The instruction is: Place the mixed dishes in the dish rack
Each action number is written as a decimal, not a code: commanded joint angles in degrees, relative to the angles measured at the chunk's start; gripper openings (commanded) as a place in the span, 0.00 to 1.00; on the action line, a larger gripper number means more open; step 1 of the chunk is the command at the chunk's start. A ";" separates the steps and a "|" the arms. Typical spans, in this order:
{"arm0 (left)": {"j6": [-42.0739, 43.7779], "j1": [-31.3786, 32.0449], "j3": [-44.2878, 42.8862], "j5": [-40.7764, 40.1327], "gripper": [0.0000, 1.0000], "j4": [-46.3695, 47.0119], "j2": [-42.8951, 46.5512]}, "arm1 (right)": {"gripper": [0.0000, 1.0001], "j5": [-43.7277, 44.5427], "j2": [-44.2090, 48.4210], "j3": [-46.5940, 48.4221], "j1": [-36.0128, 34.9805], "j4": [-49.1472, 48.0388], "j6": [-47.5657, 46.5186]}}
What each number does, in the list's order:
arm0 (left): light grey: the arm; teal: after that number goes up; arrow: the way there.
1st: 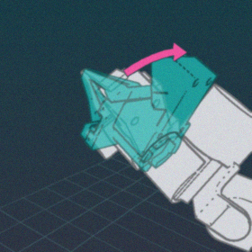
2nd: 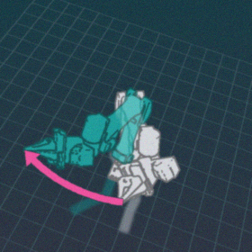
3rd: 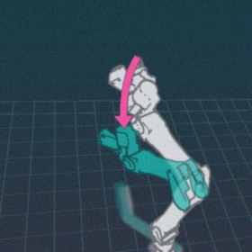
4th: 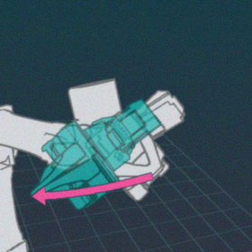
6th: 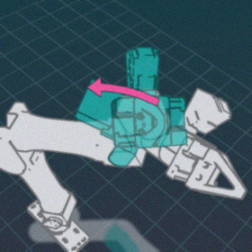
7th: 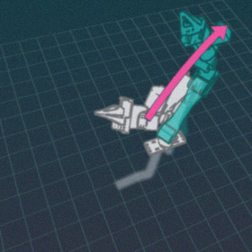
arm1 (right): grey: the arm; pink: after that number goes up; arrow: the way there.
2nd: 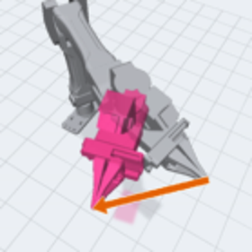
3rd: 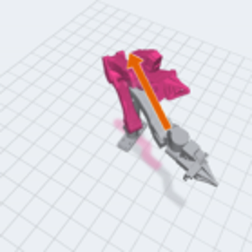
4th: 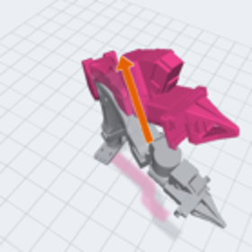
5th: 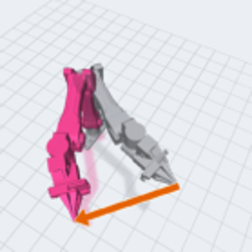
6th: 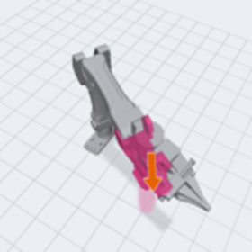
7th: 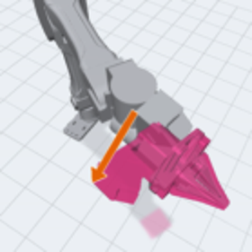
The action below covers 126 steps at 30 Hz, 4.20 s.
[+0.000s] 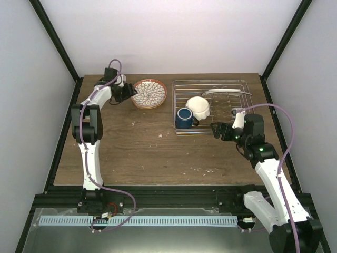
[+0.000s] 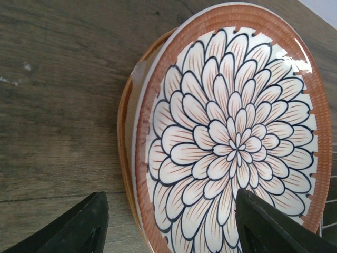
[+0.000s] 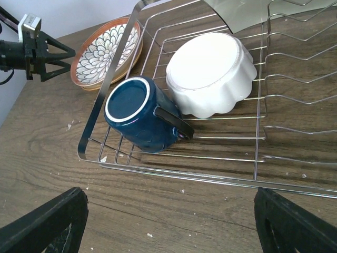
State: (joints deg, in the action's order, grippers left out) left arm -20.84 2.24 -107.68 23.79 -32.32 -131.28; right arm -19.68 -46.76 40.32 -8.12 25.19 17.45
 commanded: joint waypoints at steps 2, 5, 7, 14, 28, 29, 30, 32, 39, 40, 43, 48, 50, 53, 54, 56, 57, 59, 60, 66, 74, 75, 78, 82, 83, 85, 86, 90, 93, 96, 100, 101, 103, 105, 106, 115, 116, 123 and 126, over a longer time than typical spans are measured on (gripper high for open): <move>-0.47 0.43 -0.42 2.62 0.64 2.92 -1.01 | 0.87 0.40 -0.76 -0.06 -0.54 -1.33 -0.67; -0.52 0.78 -0.32 2.68 0.62 3.28 -1.53 | 0.87 0.49 -0.96 -0.27 -0.58 -1.57 -0.84; -0.52 0.99 -0.30 2.82 0.61 3.43 -2.01 | 0.88 0.59 -0.96 -0.26 -0.57 -1.46 -1.00; -1.48 1.66 0.92 3.24 0.55 5.54 -2.41 | 0.88 1.24 -1.27 -0.60 -0.58 -1.84 -1.22; -2.08 2.93 4.09 1.85 0.58 7.55 -3.56 | 0.88 1.87 -2.38 -1.33 -0.58 -2.17 -1.80; -2.02 3.02 4.22 1.28 0.59 7.41 -3.48 | 0.88 1.95 -2.37 -1.35 -0.58 -2.05 -1.87; -2.01 3.17 4.43 0.91 0.60 7.34 -3.46 | 0.88 2.10 -2.32 -1.31 -0.58 -1.95 -1.94; -2.25 3.28 4.78 0.48 0.61 7.45 -3.47 | 0.88 2.17 -2.28 -1.29 -0.53 -1.82 -1.94; -3.57 3.47 5.98 0.89 0.49 9.38 -3.56 | 0.88 2.46 -1.76 -1.17 -0.58 -1.36 -2.20; -3.85 3.48 6.33 1.20 0.40 10.08 -3.54 | 0.88 2.53 -1.69 -1.20 -0.58 -1.28 -2.24; -4.81 3.39 7.42 2.60 0.17 11.79 -3.61 | 0.88 2.81 -1.58 -1.18 -0.58 -1.13 -2.42; -5.78 3.34 8.12 3.80 0.00 13.01 -3.72 | 0.88 2.89 -1.75 -1.20 -0.57 -1.24 -2.48; -6.20 3.30 8.67 4.28 0.00 13.59 -3.57 | 0.88 2.92 -1.90 -1.28 -0.58 -1.28 -2.51; -7.40 3.12 10.01 5.93 0.00 15.52 -2.93 | 0.88 2.95 -2.09 -1.34 -0.58 -1.37 -2.60; -7.86 2.99 10.50 6.44 0.00 16.44 -2.57 | 0.88 2.98 -2.10 -1.44 -0.58 -1.47 -2.62; -8.43 2.79 11.14 7.17 0.00 17.24 -2.14 | 0.88 2.93 -2.19 -1.46 -0.56 -1.49 -2.60; -8.61 2.65 11.44 7.38 0.00 17.54 -1.89 | 0.88 3.01 -2.19 -1.55 -0.58 -1.66 -2.60; -9.06 2.41 12.27 7.93 0.00 18.35 -1.15 | 0.88 3.41 -2.11 -1.69 -0.56 -1.79 -2.50; -9.47 2.23 12.99 8.38 0.00 19.02 -0.68 | 0.87 3.54 -1.91 -1.78 -0.55 -1.97 -2.47; -14.79 0.20 20.60 12.69 0.00 27.10 3.86 | 0.79 4.92 3.75 -5.92 -0.58 -8.19 -0.47; -20.46 -2.10 29.20 14.67 0.00 35.71 10.87 | 0.85 5.57 0.67 -3.50 -0.58 -4.64 0.27; -20.73 -2.15 29.94 14.62 0.00 36.08 11.62 | 0.85 5.21 -0.04 -3.29 -0.58 -4.48 0.18; -20.82 -2.21 31.63 14.49 0.00 37.24 13.99 | 0.86 4.57 -1.03 -3.10 -0.58 -4.11 0.12; -21.36 -2.24 32.90 14.72 0.00 38.44 16.13 | 0.87 3.83 -1.06 -3.36 -0.58 -3.93 -0.10; -21.83 -2.24 33.46 14.83 0.00 39.13 16.61 | 0.87 3.66 -1.09 -3.44 -0.56 -3.86 -0.41; -22.74 -2.24 34.07 15.07 0.00 40.43 17.22 | 0.87 3.20 -1.34 -3.48 -0.58 -3.52 -0.85; -23.17 -2.24 34.06 15.28 0.00 40.75 17.36 | 0.88 3.16 -1.58 -3.44 -0.58 -3.38 -0.99; -24.19 -2.24 35.32 15.14 0.00 42.74 18.62 | 0.88 2.81 -1.99 -3.64 -0.58 -3.20 -1.27; -23.62 -2.24 37.66 13.71 0.00 44.15 21.02 | 0.90 0.33 -2.26 -3.97 -0.58 -3.76 -1.89; -23.12 -2.24 41.29 13.16 0.00 45.61 24.37 | 0.92 -2.50 -2.78 -4.10 -0.58 -4.45 -2.52; -23.35 -2.24 47.64 12.32 0.00 49.17 31.03 | 0.93 -5.56 -2.36 -4.75 -0.58 -6.73 -2.09; -23.49 -2.24 49.16 12.18 0.00 49.81 32.66 | 0.93 -6.53 -2.17 -5.05 -0.58 -7.35 -1.81; -23.56 -2.09 52.52 11.99 0.00 50.73 35.90 | 0.93 -8.22 -1.85 -5.38 -0.58 -8.52 -0.91; -22.99 -1.48 54.86 11.41 0.00 50.48 39.46 | 0.93 -9.76 -1.82 -5.49 -0.58 -9.38 -0.04; -22.28 -0.87 55.98 10.94 0.00 49.81 41.08 | 0.93 -10.62 -1.99 -5.49 -0.56 -9.69 0.40; -18.17 9.08 64.90 4.96 0.00 43.32 57.67 | 0.92 -13.04 -2.54 -5.64 -3.63 -12.55 4.45; -18.45 9.69 66.02 5.11 0.00 42.50 59.49 | 0.92 -12.96 -2.59 -5.68 -4.52 -13.06 4.97; -17.62 12.45 71.04 4.80 0.00 33.75 72.68 | 0.92 -10.68 -5.13 -5.44 -11.94 -18.55 8.48; -16.85 13.55 71.50 4.83 0.00 30.65 75.58 | 0.92 -8.70 -8.23 -4.82 -14.75 -20.31 9.05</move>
State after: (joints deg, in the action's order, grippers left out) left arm -38.26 14.66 -35.53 27.27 -2.96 -60.34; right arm -30.87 -52.27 34.65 -19.68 8.84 24.56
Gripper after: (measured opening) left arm 0.061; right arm 0.919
